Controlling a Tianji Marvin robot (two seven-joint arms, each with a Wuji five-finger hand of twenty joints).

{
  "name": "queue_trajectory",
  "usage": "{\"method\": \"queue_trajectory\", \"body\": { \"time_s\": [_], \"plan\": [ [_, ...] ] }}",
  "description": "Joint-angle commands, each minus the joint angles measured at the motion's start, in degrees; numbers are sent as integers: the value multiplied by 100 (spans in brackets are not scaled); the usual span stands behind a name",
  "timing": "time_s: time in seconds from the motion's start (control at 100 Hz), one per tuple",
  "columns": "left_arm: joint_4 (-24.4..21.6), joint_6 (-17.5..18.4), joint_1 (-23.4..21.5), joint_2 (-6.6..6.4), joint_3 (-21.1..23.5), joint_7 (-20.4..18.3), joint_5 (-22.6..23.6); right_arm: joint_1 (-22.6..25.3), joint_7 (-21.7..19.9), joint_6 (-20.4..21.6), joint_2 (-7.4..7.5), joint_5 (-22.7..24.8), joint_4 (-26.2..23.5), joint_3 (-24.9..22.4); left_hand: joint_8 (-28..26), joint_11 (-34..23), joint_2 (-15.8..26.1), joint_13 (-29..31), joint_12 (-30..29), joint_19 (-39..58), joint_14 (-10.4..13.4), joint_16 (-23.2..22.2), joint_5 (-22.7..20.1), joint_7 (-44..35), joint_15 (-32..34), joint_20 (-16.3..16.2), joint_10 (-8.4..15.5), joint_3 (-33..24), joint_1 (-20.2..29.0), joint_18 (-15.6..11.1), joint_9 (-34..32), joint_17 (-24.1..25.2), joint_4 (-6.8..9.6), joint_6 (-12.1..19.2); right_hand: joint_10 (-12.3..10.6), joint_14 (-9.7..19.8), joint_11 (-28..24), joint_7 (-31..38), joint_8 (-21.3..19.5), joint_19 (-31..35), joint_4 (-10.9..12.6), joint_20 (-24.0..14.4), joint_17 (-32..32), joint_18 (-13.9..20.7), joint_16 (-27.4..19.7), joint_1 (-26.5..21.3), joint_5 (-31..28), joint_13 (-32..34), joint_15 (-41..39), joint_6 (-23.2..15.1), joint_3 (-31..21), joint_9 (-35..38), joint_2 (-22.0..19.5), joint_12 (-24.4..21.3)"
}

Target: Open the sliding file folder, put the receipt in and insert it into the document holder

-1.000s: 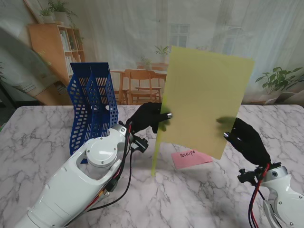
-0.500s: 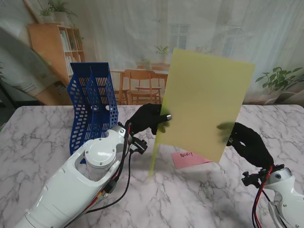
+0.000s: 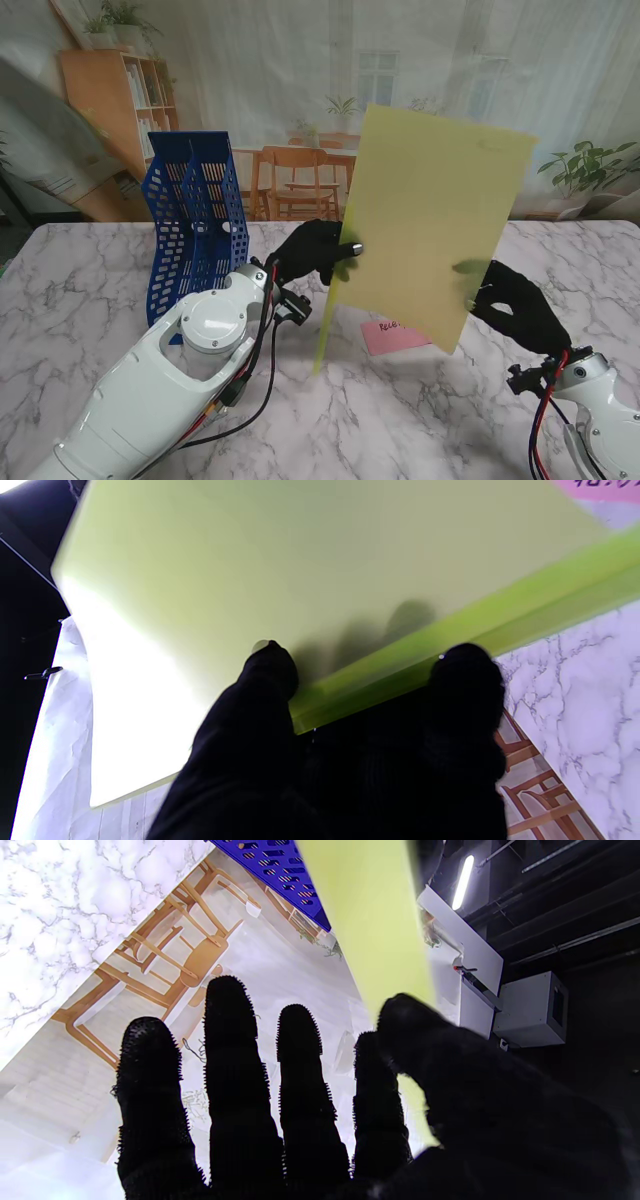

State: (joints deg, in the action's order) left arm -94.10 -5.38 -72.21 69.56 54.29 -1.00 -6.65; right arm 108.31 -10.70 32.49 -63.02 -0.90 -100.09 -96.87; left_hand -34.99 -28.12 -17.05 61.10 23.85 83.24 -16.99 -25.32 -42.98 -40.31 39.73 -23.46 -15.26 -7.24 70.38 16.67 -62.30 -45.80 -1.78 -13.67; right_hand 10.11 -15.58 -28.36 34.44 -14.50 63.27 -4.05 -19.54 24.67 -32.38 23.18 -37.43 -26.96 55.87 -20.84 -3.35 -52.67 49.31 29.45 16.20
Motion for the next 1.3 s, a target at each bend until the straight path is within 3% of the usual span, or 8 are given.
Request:
{"method": "queue_trajectory", "body": {
  "time_s": [0.0, 0.21, 0.44, 0.68, 0.77, 0.97, 1.16, 1.29],
  "plan": [
    [26, -41, 21, 28, -29, -75, -2, -18, 36, 20, 5, 70, 70, 30, 25, -120, 401, 63, 69, -278, -119, -190, 1, -66, 398, 214, -159, -426, 358, -528, 87, -24, 102, 318, -121, 135, -90, -38, 95, 9, -167, -21, -67, -98, 75, 341, 188, -93, -53, 51, 224, -158, 158, 54],
    [45, -47, 32, 17, -91, -129, 36, -44, 12, 49, 11, 18, 93, 67, 29, -125, 408, 58, 71, -270, -131, -193, 10, -62, 407, 201, -167, -426, 358, -526, 93, -18, 101, 315, -151, 157, -47, -117, 98, -74, -284, -45, -245, -102, 74, 815, 242, -316, 1, -46, 389, -435, 261, 41],
    [75, -34, 51, 9, -105, -169, 41, -42, -32, 58, 14, -102, 107, 83, 23, -136, 402, 72, 77, -253, -138, -198, 4, -67, 424, 188, -182, -430, 359, -519, 94, -30, 100, 308, -124, 165, 40, -200, 71, -214, -282, -82, -477, -47, 45, 1201, 171, -590, 99, -102, 492, -682, -133, 6],
    [82, -43, 52, 15, -123, -161, 36, -45, -180, 64, 49, -153, 138, 70, 21, -153, 405, 77, 87, -234, -146, -200, 11, -66, 438, 176, -186, -430, 358, -515, 89, -43, 100, 310, -207, 230, 91, -424, 68, -316, -41, -136, -553, -21, 5, 465, 452, -747, 183, 45, 71, -954, 23, -7],
    [85, -40, 58, 15, -138, -179, 14, -66, -147, 67, 48, -72, 148, 86, 16, -154, 405, 85, 88, -233, -139, -201, 13, -70, 444, 174, -192, -425, 359, -514, 93, -42, 99, 317, -238, 231, 49, -424, 48, -334, -47, -155, -538, -10, -2, 497, 529, -737, 183, -51, 46, -948, 122, 10],
    [101, -8, 87, -21, -204, -372, -62, -204, -88, -16, 23, -112, 151, 176, 14, -157, 410, 85, 92, -226, -138, -202, 11, -72, 450, 169, -184, -419, 359, -524, 93, -39, 99, 328, -157, 243, 162, -463, 58, -418, -339, -214, -612, 44, -116, 1315, 727, -1151, 402, 348, 679, -1586, 348, -19],
    [88, 6, 103, -36, -245, -466, -119, -388, 63, -95, -31, -221, 156, 229, 8, -161, 410, 84, 99, -209, -148, -208, 7, -74, 462, 159, -178, -414, 358, -528, 92, -39, 99, 341, -148, 400, -48, -23, -1019, -568, -310, -461, -904, 180, -257, 1487, -1, -1968, 483, 185, 1016, -2803, 195, -7],
    [95, 20, 115, -49, -256, -532, -151, -494, 329, -216, -114, -286, 108, 237, 2, -156, 417, 73, 101, -207, -142, -208, 11, -74, 459, 156, -167, -407, 357, -527, 100, -38, 99, 352, 22, 354, -89, 774, -1842, -706, -316, -419, -981, 194, -394, 1334, -840, -2221, 532, 131, 779, -2826, 317, -17]
  ]
}}
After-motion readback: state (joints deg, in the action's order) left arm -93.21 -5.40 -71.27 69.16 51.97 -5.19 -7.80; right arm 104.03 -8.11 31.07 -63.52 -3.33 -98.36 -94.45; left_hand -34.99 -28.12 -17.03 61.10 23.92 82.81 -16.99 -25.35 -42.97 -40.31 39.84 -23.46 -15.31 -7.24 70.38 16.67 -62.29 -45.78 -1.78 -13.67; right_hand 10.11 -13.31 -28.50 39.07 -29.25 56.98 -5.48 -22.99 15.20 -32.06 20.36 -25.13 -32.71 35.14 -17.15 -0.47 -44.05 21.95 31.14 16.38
